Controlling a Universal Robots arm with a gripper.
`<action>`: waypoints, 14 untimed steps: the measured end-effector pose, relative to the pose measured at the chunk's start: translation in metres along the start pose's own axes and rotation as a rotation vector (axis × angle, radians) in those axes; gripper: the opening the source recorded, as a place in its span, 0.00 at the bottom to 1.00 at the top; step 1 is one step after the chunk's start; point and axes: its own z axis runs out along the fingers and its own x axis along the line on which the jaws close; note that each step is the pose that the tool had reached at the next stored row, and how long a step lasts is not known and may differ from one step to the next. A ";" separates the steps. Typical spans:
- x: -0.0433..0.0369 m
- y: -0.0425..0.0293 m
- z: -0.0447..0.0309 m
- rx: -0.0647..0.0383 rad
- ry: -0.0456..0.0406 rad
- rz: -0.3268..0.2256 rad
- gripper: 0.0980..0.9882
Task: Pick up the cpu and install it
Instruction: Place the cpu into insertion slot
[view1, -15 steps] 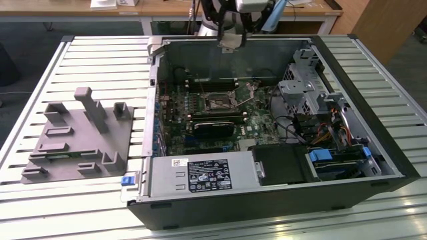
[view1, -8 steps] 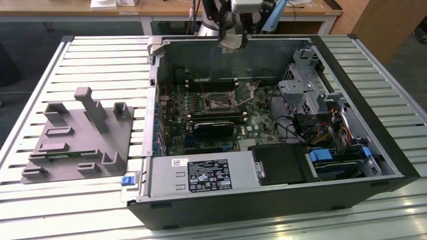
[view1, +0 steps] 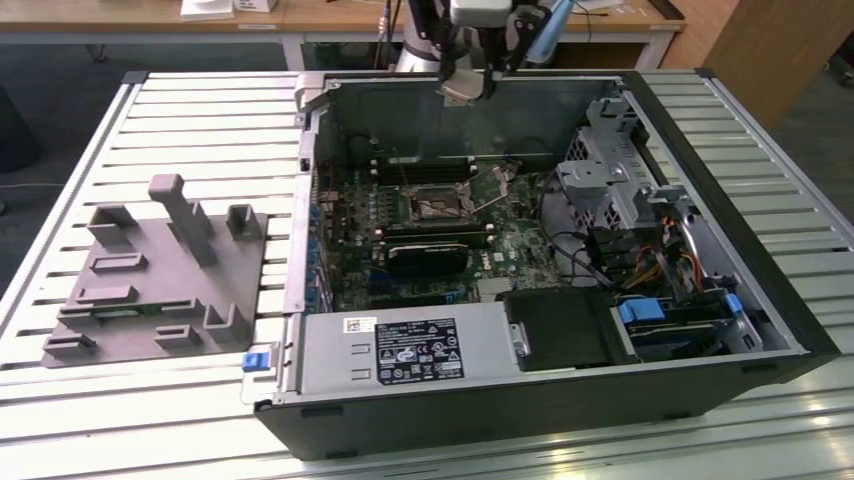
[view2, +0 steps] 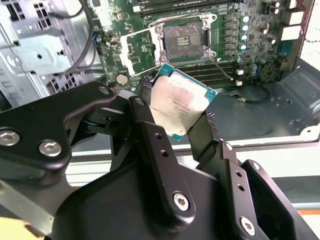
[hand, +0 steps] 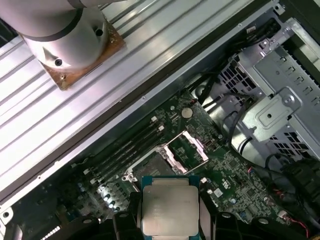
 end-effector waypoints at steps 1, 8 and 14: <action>0.0000 0.0000 0.0002 0.000 -0.0017 0.013 0.50; 0.0000 -0.0001 0.0012 0.000 -0.0135 0.108 0.50; 0.0000 -0.0002 0.0020 0.001 -0.0238 0.186 0.50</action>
